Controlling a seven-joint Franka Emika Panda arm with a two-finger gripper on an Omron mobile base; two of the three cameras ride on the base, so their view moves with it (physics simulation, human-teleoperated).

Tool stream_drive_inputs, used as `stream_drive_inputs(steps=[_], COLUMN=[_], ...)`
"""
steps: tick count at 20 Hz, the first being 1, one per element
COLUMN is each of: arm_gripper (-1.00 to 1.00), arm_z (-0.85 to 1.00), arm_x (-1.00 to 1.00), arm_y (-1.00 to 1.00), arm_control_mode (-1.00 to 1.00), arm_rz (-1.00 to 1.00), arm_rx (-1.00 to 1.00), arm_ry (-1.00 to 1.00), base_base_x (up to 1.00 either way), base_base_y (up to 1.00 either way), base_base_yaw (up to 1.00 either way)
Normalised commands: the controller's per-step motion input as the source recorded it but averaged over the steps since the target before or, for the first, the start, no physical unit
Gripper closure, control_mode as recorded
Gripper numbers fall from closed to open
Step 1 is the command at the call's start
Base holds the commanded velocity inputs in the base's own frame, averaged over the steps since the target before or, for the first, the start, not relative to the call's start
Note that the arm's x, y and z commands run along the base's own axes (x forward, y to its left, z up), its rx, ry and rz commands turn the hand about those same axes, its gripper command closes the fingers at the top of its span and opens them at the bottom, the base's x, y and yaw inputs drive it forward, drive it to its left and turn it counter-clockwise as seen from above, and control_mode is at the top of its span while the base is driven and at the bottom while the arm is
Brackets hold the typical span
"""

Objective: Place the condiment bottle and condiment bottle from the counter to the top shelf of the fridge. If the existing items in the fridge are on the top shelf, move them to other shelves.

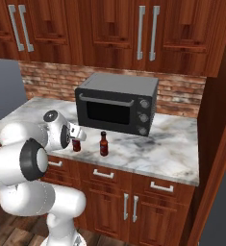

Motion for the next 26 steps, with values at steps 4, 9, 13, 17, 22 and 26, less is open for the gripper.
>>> stream_drive_inputs(steps=[4,9,13,17,22,26], arm_gripper=[-1.00,-1.00,-1.00,-1.00,-1.00,-1.00], arm_z=[0.00,0.00,0.00,0.00,-0.01,-0.01], arm_x=[0.11,0.13,0.14,0.14,0.13,0.13], arm_y=[0.00,0.00,0.00,0.00,0.00,0.00], arm_control_mode=[-1.00,-1.00,-1.00,-1.00,-1.00,-1.00], arm_rz=[0.00,0.00,0.00,0.00,0.00,0.00], arm_rx=[0.00,0.00,0.00,0.00,0.00,0.00], arm_ry=[-0.01,0.00,-0.01,-0.02,-0.02,-0.02], base_base_x=[0.00,0.00,0.00,0.00,0.00,0.00], base_base_y=[0.00,0.00,0.00,0.00,0.00,0.00], base_base_yaw=[0.00,0.00,0.00,0.00,0.00,0.00])
